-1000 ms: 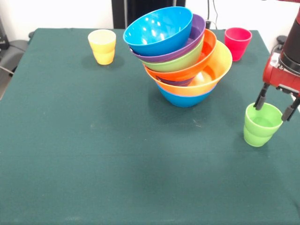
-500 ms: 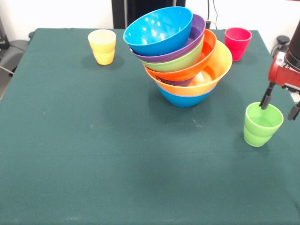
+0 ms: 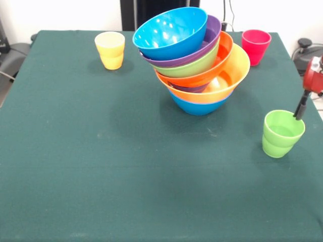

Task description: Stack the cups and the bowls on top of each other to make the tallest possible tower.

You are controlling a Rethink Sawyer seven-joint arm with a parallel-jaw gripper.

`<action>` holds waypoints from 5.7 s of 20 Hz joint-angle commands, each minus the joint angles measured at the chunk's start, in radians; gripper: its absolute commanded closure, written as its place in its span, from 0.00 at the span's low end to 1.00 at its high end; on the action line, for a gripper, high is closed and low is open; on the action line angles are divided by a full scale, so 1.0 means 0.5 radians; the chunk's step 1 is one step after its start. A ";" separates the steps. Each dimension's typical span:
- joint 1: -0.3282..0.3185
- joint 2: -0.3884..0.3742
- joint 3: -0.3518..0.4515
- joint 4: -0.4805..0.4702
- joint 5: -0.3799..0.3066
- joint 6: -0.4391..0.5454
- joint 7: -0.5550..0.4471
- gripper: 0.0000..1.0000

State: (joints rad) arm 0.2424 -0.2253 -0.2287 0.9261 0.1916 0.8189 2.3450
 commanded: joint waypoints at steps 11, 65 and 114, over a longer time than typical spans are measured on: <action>0.015 0.171 0.116 0.234 0.014 -0.233 0.351 0.00; -0.123 -0.581 0.011 0.309 0.077 0.499 0.092 1.00; -0.933 -0.739 0.491 0.559 -0.339 0.419 -0.642 1.00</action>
State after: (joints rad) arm -0.2013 -0.6187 -0.1243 1.0743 0.0917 1.0094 2.2859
